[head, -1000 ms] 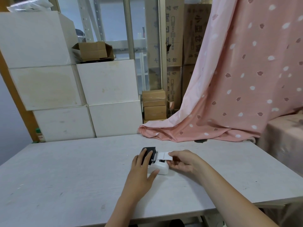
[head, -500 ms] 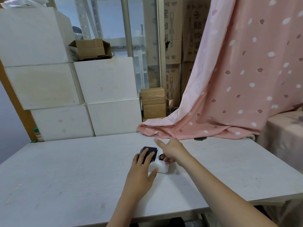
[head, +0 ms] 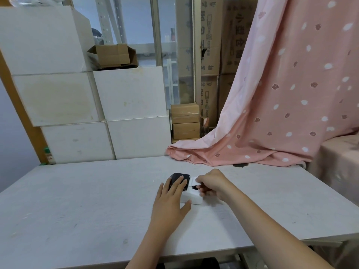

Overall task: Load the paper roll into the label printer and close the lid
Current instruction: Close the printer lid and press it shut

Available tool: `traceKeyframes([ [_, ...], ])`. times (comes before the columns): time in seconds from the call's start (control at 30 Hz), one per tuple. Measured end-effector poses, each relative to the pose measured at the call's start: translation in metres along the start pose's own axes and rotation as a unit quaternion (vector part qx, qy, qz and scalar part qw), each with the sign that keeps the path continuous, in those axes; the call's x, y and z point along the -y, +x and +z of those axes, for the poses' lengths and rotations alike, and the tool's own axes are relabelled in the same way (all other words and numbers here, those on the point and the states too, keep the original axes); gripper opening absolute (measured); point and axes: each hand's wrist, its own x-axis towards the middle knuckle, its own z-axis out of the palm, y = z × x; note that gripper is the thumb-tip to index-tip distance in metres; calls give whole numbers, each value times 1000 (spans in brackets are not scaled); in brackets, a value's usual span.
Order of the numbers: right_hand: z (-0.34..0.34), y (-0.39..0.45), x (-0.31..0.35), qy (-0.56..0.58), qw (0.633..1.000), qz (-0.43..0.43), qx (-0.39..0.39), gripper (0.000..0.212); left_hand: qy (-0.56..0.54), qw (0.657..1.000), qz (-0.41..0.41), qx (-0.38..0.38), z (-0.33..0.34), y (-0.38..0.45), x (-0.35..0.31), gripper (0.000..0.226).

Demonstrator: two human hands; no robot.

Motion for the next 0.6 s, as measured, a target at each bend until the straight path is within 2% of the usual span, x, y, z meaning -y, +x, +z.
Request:
traceKeyframes([
  [0.3, 0, -1, -2, 34, 999, -5, 21, 10, 40, 999, -10, 15, -4, 1, -5, 72],
  [0.4, 0, 0, -3, 15, 1000, -18, 13, 16, 61, 998, -7, 22, -5, -1, -9, 71],
  [0.5, 2, 9, -7, -21, 997, -63, -42, 33, 54, 999, -3, 7, -4, -2, -12, 70],
  [0.6, 2, 10, -11, -37, 992, -82, -89, 31, 9, 1000, -19, 17, -2, -2, -9, 68],
])
